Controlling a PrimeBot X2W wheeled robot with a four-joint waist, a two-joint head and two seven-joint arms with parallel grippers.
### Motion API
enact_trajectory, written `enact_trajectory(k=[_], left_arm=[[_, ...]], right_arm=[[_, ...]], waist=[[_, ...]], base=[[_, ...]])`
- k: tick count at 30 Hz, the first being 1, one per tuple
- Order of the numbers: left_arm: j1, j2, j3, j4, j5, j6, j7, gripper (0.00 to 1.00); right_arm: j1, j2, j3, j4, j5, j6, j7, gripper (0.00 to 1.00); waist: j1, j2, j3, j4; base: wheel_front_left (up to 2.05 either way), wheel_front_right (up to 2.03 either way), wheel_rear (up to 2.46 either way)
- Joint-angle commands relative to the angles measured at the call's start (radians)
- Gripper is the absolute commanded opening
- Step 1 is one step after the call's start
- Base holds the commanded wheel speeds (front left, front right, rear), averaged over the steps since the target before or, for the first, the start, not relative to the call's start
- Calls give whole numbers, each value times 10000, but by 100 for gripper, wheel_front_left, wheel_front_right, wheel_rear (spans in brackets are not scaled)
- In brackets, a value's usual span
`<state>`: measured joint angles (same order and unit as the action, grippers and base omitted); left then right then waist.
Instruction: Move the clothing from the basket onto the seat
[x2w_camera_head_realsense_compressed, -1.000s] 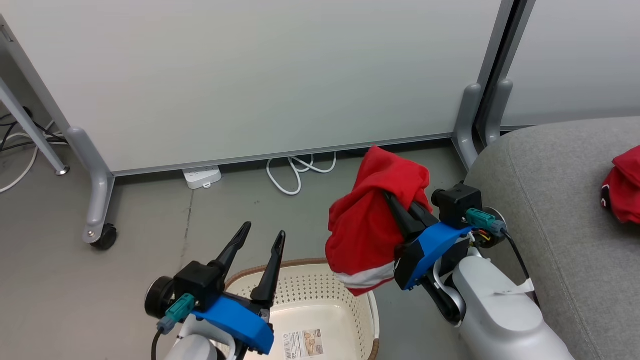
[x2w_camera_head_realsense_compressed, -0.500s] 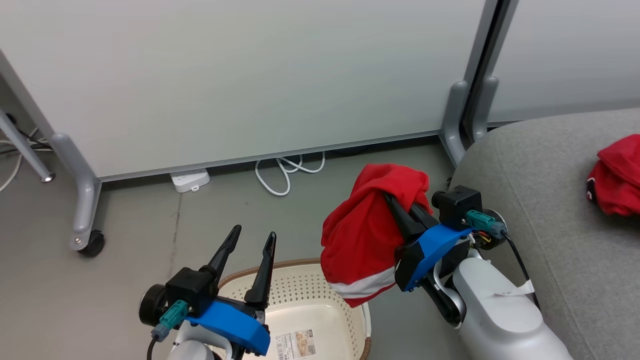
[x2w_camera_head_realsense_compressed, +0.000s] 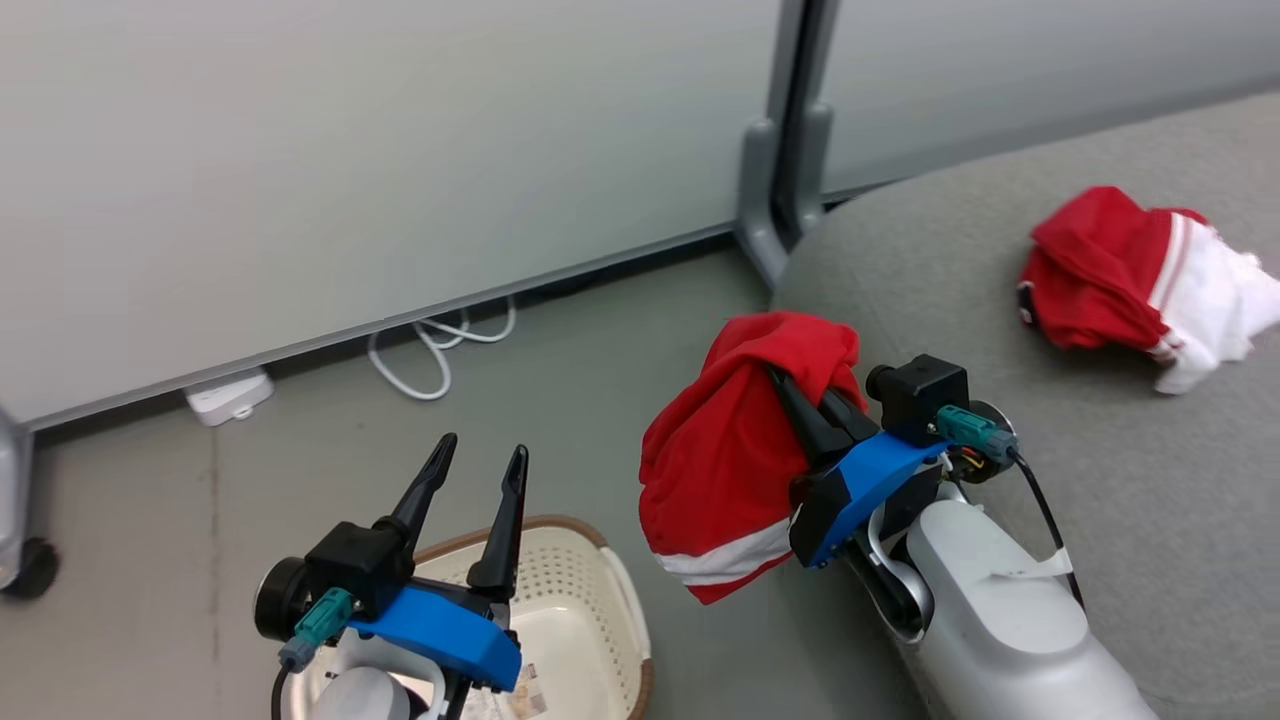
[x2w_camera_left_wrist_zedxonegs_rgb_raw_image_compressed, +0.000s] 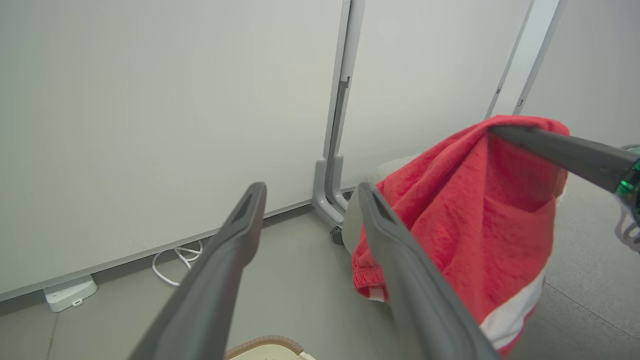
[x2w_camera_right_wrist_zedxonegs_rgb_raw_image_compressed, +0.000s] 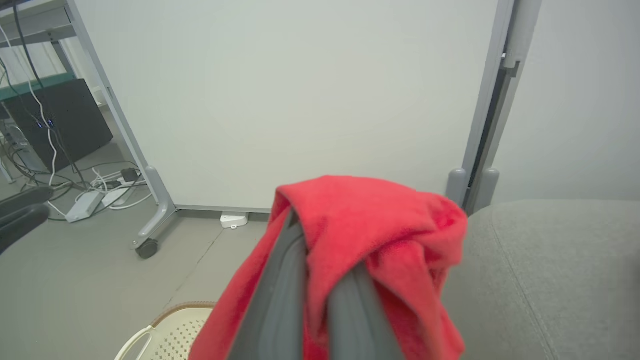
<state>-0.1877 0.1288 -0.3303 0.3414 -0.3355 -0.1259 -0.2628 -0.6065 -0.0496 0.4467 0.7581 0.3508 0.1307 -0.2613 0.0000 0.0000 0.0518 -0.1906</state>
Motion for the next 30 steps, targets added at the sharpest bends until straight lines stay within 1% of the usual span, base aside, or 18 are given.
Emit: enact_trajectory(k=[1, 11, 18, 21, 30], left_arm=[[-121, 55, 67, -49, -7, -75, -27, 100], [-291, 159, 75, -80, 3, -76, -28, 100], [-450, 279, -4, -10, -21, -76, -29, 100], [-490, 300, -113, 20, -39, -77, -28, 100], [-703, 433, -381, 156, -139, -53, -28, 100]], right_arm=[[-113, -15, -4, -57, -46, 1, -57, 0], [-12, -12, -227, -226, -89, 3, -56, 0], [177, -9, -331, -381, -7, 3, -56, 0], [234, -11, -442, -429, -5, 1, -56, 0], [398, -11, -687, -586, -84, 3, -56, 0]], waist=[[0, 0, 175, -536], [0, 0, 528, -2360], [0, 0, 716, -3306], [0, 0, 778, -3516], [0, 0, 927, -3556]], base=[[0, 0, 0], [0, 0, 0], [0, 0, 0], [0, 0, 0], [0, 0, 0]])
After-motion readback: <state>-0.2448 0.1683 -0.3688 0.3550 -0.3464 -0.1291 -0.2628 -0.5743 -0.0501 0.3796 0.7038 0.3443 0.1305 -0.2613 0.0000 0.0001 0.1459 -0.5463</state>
